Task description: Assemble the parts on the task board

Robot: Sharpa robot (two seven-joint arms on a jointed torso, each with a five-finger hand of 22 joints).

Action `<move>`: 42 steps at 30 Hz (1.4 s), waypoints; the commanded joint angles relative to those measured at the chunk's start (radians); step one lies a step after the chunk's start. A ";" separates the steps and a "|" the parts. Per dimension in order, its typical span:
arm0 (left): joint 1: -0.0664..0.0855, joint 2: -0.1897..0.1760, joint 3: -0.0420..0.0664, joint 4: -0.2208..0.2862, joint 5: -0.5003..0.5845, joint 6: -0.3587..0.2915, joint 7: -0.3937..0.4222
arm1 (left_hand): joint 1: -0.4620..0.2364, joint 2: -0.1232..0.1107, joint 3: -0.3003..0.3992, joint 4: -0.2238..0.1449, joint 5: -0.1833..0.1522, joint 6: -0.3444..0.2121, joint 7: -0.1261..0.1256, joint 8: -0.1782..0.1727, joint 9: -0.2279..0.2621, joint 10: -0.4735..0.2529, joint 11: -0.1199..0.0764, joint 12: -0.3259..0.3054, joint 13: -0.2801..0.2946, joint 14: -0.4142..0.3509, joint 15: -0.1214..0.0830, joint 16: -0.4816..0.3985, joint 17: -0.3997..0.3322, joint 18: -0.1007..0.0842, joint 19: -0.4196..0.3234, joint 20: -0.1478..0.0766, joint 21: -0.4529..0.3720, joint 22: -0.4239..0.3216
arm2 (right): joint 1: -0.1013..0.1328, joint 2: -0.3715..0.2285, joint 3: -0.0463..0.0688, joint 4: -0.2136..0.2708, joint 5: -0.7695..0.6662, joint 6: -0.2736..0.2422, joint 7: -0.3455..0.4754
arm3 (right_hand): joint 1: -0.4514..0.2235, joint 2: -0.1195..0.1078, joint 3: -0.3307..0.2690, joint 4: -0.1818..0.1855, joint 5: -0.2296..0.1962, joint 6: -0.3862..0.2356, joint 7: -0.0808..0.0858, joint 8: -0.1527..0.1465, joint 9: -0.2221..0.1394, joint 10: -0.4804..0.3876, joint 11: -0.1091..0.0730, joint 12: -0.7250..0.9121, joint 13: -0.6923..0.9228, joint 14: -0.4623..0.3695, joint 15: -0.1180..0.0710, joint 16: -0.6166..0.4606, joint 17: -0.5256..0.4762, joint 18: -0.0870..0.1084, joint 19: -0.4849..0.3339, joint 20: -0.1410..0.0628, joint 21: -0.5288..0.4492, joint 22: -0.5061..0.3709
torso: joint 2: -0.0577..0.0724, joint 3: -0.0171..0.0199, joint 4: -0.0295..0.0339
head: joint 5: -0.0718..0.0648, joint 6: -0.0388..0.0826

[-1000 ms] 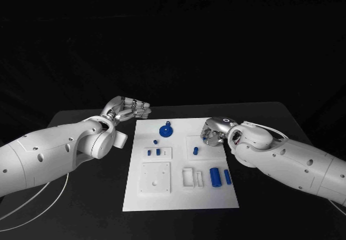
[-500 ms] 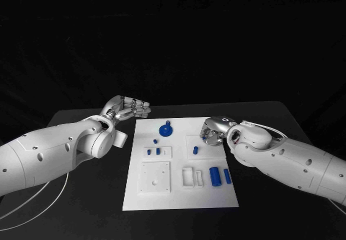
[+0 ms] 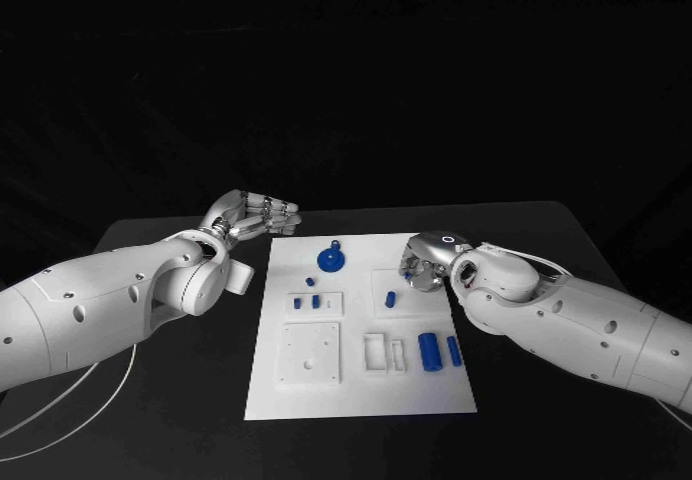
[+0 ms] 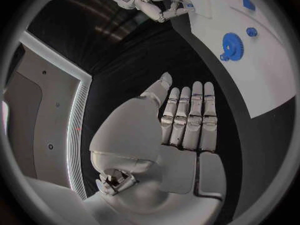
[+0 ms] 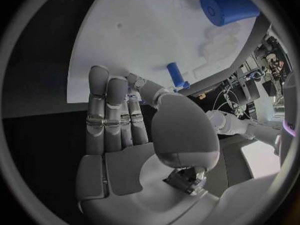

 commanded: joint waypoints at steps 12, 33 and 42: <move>0.001 0.001 0.001 0.001 0.008 -0.001 0.010 | 0.006 0.002 -0.011 0.001 -0.004 -0.007 0.002 0.001 0.000 -0.010 0.001 -0.002 0.000 -0.006 0.000 -0.002 0.002 0.013 0.008 0.000 0.004 -0.008 | -0.012 -0.007 -0.008 0.014 0.007 -0.038 -0.019 | -0.006 -0.016 0.011 0.007 0.025 0.017 -0.004 0.003 0.000 0.021 -0.010 -0.002 -0.001 0.001 -0.010 0.004 0.003 0.010 0.026 -0.008 0.000 0.014 | 0.000 0.0002 0.0000 | -0.001 -0.001; 0.001 0.002 0.001 -0.010 0.023 -0.002 0.006 | 0.008 0.004 -0.024 0.006 -0.005 -0.011 0.003 0.001 0.000 -0.013 0.002 -0.003 0.001 -0.009 0.001 -0.003 0.002 0.013 0.010 0.002 0.004 -0.025 | -0.012 -0.038 0.006 0.030 0.076 -0.101 0.009 | -0.005 -0.018 0.013 0.012 0.026 0.019 -0.005 0.003 0.001 0.023 -0.011 -0.003 -0.001 0.001 -0.011 0.005 0.004 0.014 0.028 -0.009 -0.004 0.021 | 0.000 0.0006 0.0004 | -0.002 0.006; 0.001 0.002 0.001 -0.013 0.028 -0.004 0.005 | 0.008 0.004 -0.024 0.006 -0.006 -0.011 0.003 0.001 0.000 -0.014 0.002 -0.003 0.001 -0.010 0.001 -0.003 0.002 0.013 0.010 0.002 0.004 -0.026 | -0.012 -0.050 0.020 0.047 0.087 -0.118 0.020 | -0.002 -0.020 0.010 0.015 0.027 0.020 -0.005 0.003 0.001 0.024 -0.012 -0.002 -0.001 0.001 -0.011 0.005 0.004 0.016 0.029 -0.009 -0.007 0.026 | -0.001 -0.0002 -0.0002 | -0.004 0.006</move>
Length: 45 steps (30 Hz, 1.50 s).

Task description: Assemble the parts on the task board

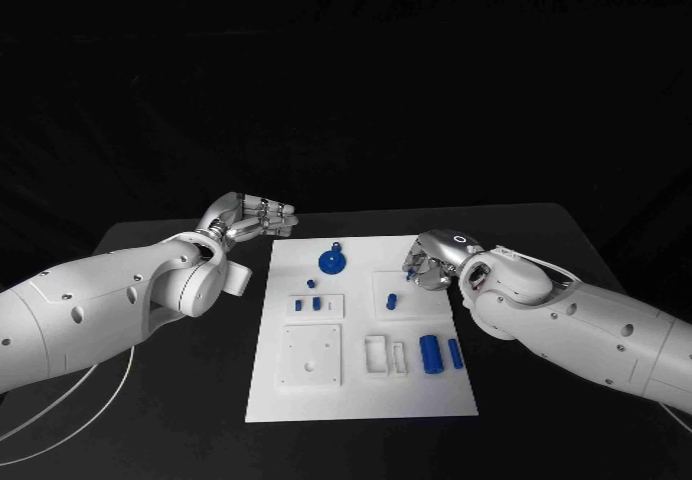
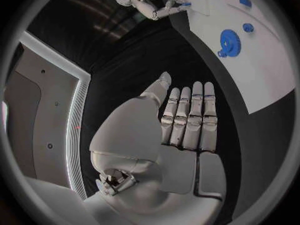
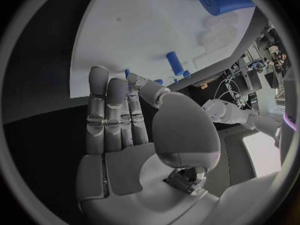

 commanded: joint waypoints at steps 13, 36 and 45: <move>0.001 0.000 0.001 -0.008 0.024 -0.011 0.005 | 0.010 0.005 -0.008 0.000 -0.005 -0.008 0.000 0.001 0.000 -0.008 0.001 -0.002 0.001 -0.007 -0.002 -0.003 0.002 0.015 0.011 -0.001 0.007 -0.011 | 0.000 -0.027 0.051 0.071 0.056 -0.051 0.024 | 0.006 -0.003 -0.006 0.009 0.014 0.010 -0.001 0.006 0.001 0.010 -0.003 0.003 0.000 -0.002 -0.008 0.007 0.003 0.021 0.031 -0.009 -0.009 0.009 | -0.001 -0.0019 -0.0008 | 0.002 0.005; 0.002 0.036 0.001 -0.056 0.054 -0.022 -0.004 | 0.010 0.005 -0.008 0.001 -0.005 -0.013 0.001 0.001 0.000 0.000 -0.001 -0.002 0.001 -0.002 -0.004 -0.002 0.002 0.013 0.010 -0.003 0.009 -0.018 | -0.011 0.050 0.010 0.216 -0.047 -0.011 -0.003 | 0.008 -0.001 -0.004 0.007 0.000 0.010 -0.001 0.006 0.002 0.009 -0.003 0.003 0.000 -0.002 -0.008 0.007 0.003 0.018 0.031 -0.008 -0.013 0.019 | -0.008 -0.0095 -0.0022 | 0.086 -0.003; 0.002 0.068 0.001 -0.097 0.053 -0.014 0.000 | 0.010 0.007 0.010 -0.001 -0.001 -0.014 -0.001 0.001 0.000 0.023 -0.009 -0.003 0.000 -0.003 -0.006 -0.002 0.002 0.010 0.007 -0.005 0.014 -0.022 | -0.031 0.111 -0.035 0.208 -0.066 -0.011 0.001 | 0.005 -0.001 -0.005 0.006 0.011 0.010 -0.001 0.006 0.002 0.010 -0.003 0.003 0.000 -0.002 -0.008 0.007 0.002 0.017 0.031 -0.008 -0.016 0.023 | -0.013 -0.0147 0.0032 | 0.107 -0.012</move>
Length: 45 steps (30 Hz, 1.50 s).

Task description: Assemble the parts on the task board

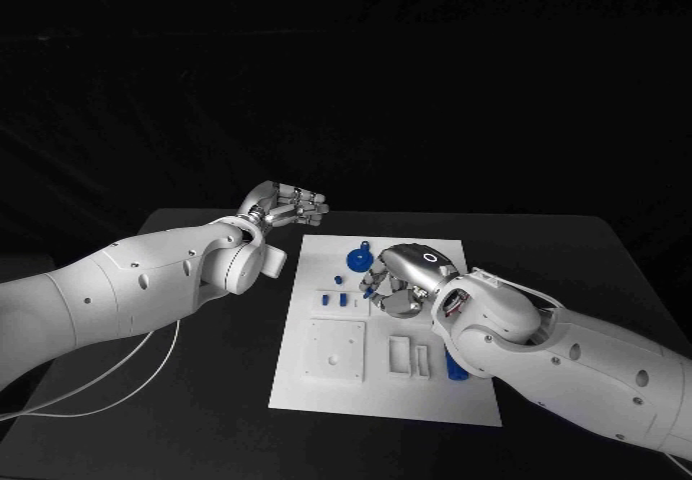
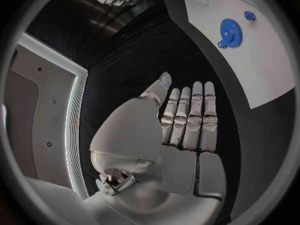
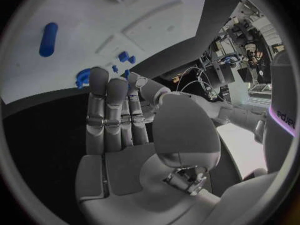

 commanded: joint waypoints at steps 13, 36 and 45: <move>0.002 0.025 0.001 -0.011 0.020 0.006 0.007 | 0.001 0.003 0.014 0.006 -0.003 0.002 -0.008 0.001 0.000 0.016 -0.005 -0.003 0.000 0.020 -0.014 -0.002 0.001 0.009 0.012 -0.009 0.016 0.002 | -0.036 0.064 -0.040 -0.032 -0.064 0.019 -0.009 | 0.004 0.001 -0.001 -0.003 0.011 0.008 0.002 0.004 0.002 0.007 0.003 0.007 0.002 -0.002 -0.008 0.001 -0.002 0.014 0.034 -0.007 -0.010 0.003 | 0.000 -0.0031 0.0013 | 0.024 -0.013; 0.002 0.028 0.001 0.001 0.022 -0.003 0.004 | 0.002 0.000 0.017 0.009 0.000 0.002 -0.005 0.001 0.000 0.006 0.000 -0.003 0.000 0.018 -0.013 -0.002 0.001 0.008 0.009 -0.010 0.024 0.004 | -0.061 0.079 -0.070 -0.051 -0.086 0.032 -0.009 | 0.002 0.004 -0.004 -0.010 0.012 0.009 0.002 0.004 0.001 0.007 0.003 0.007 0.001 -0.002 -0.008 0.001 -0.005 0.013 0.035 -0.008 -0.014 0.008 | -0.001 -0.0017 0.0012 | 0.042 -0.023; 0.002 0.027 0.001 0.001 0.023 -0.002 0.004 | 0.002 -0.001 0.017 0.009 0.000 0.002 -0.005 0.001 0.000 0.004 0.000 -0.003 0.000 0.018 -0.012 -0.002 0.001 0.009 0.008 -0.009 0.025 0.004 | -0.063 0.075 -0.071 -0.051 -0.090 0.034 -0.010 | 0.001 0.005 -0.005 -0.013 0.011 0.009 0.002 0.004 0.001 0.007 0.003 0.006 0.001 -0.002 -0.009 0.000 -0.005 0.014 0.035 -0.008 -0.016 0.010 | -0.001 -0.0017 0.0005 | 0.045 -0.028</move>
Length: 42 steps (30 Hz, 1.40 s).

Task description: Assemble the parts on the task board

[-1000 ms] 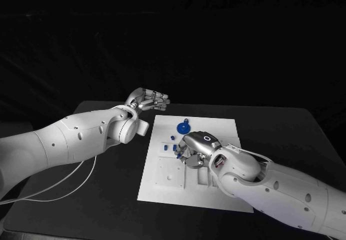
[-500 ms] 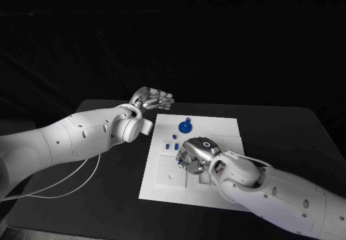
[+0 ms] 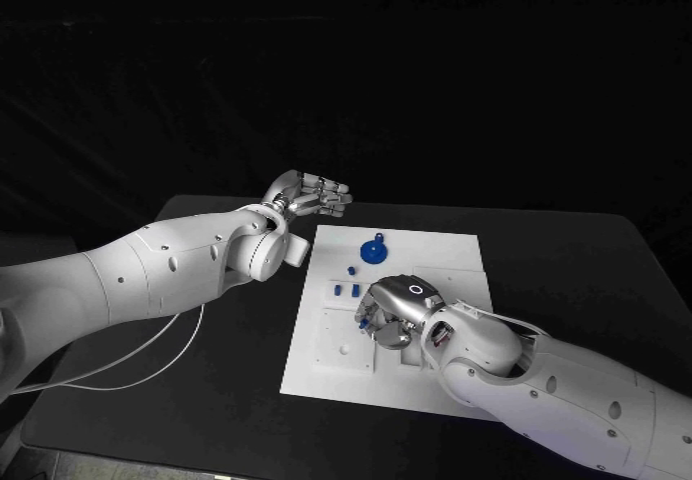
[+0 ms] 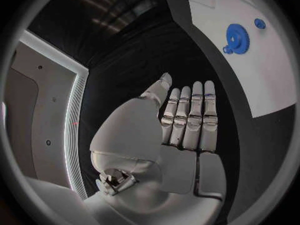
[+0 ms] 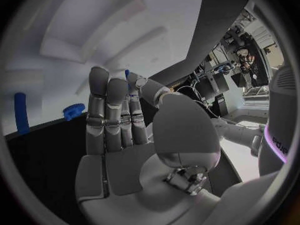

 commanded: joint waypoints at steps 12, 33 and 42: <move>0.002 -0.001 0.001 0.002 0.007 0.000 0.005 | 0.002 -0.001 0.005 0.002 0.000 0.002 -0.005 0.001 0.000 -0.004 0.001 -0.003 0.000 0.005 0.000 -0.002 0.001 0.009 0.001 -0.002 0.005 0.002 | -0.002 -0.008 -0.002 0.000 -0.016 0.026 0.001 | 0.000 0.006 -0.001 -0.009 0.003 0.007 -0.001 0.003 0.002 0.004 0.000 0.003 0.001 0.002 -0.005 0.001 -0.001 0.014 0.031 -0.008 -0.005 0.002 | -0.001 -0.0011 0.0001 | 0.004 -0.004; 0.001 -0.001 0.001 0.001 0.007 0.003 0.000 | 0.003 -0.002 0.003 0.005 -0.001 0.001 -0.004 0.001 0.000 -0.008 0.003 -0.003 0.000 0.003 0.001 -0.002 0.001 0.009 -0.003 -0.001 0.009 0.001 | -0.003 -0.013 -0.004 0.013 -0.011 0.028 -0.001 | 0.000 0.006 -0.001 -0.009 0.003 0.007 -0.001 0.003 0.002 0.004 0.000 0.003 0.001 0.002 -0.005 0.001 -0.001 0.014 0.031 -0.008 -0.005 0.002 | -0.001 -0.0004 0.0000 | 0.013 -0.020; 0.001 -0.002 0.001 -0.002 0.007 0.005 -0.001 | 0.005 0.000 0.002 0.005 -0.001 0.002 -0.005 0.001 0.000 -0.010 0.003 -0.003 0.000 0.001 0.002 -0.002 0.001 0.010 -0.005 0.000 0.011 -0.001 | -0.004 -0.017 -0.004 0.022 -0.011 0.027 -0.002 | -0.001 0.008 -0.002 -0.011 0.004 0.007 -0.001 0.003 0.002 0.004 0.000 0.003 0.001 0.002 -0.005 0.000 -0.003 0.015 0.031 -0.008 -0.009 0.005 | -0.001 -0.0010 0.0005 | 0.013 -0.022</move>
